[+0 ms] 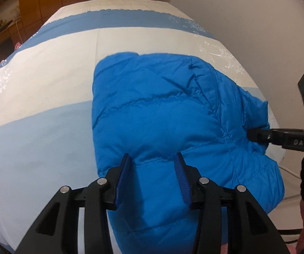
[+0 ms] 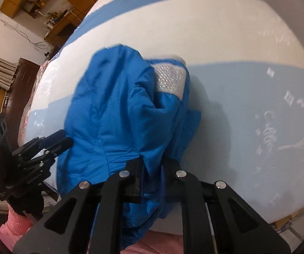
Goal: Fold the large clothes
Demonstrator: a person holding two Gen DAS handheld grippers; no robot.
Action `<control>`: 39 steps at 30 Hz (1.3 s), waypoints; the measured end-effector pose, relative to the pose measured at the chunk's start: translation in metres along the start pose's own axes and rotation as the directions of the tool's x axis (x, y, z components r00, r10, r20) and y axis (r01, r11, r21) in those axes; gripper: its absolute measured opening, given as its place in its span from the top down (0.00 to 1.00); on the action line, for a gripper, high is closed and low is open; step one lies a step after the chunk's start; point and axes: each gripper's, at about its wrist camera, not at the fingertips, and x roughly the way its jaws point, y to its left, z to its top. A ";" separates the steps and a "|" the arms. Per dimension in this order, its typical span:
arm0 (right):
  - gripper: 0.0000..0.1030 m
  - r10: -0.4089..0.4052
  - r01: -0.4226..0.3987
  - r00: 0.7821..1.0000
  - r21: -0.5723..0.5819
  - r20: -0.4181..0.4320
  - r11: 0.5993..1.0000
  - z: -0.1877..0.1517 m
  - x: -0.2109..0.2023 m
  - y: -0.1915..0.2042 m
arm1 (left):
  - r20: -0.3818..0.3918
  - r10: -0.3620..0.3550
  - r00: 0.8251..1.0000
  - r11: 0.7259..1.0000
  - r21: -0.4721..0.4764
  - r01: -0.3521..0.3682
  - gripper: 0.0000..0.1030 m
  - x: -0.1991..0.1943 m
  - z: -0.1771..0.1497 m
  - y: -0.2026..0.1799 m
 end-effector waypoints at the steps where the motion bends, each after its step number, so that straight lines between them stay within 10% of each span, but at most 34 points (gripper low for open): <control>1: 0.88 0.005 -0.005 1.000 0.005 -0.005 1.000 0.002 0.006 -0.003 | 0.003 0.002 1.000 1.000 0.001 -0.002 0.57 0.003 -0.002 -0.002; 8: 0.84 0.016 -0.016 1.000 0.021 -0.023 1.000 0.000 0.034 -0.013 | 0.026 0.041 0.999 0.999 0.026 -0.042 0.56 0.015 -0.006 -0.004; 14: 0.72 -0.142 0.147 0.988 -0.080 0.066 0.986 -0.002 -0.014 0.017 | 0.009 0.061 0.998 0.998 -0.024 -0.061 0.58 -0.012 0.002 0.002; 18: 0.72 -0.094 0.113 0.988 -0.167 0.120 0.979 -0.011 -0.046 0.051 | 0.040 0.082 0.996 0.996 0.019 -0.083 0.57 -0.041 -0.002 -0.001; 26: 0.78 -0.098 0.097 0.995 -0.284 0.011 0.954 -0.039 -0.019 0.088 | -0.022 0.064 0.998 0.998 0.007 -0.064 0.57 -0.035 -0.020 -0.007; 39: 0.87 -0.125 0.117 0.991 -0.149 -0.040 0.982 -0.062 0.037 0.050 | -0.113 0.026 0.993 1.000 0.009 -0.026 0.52 0.000 -0.036 0.005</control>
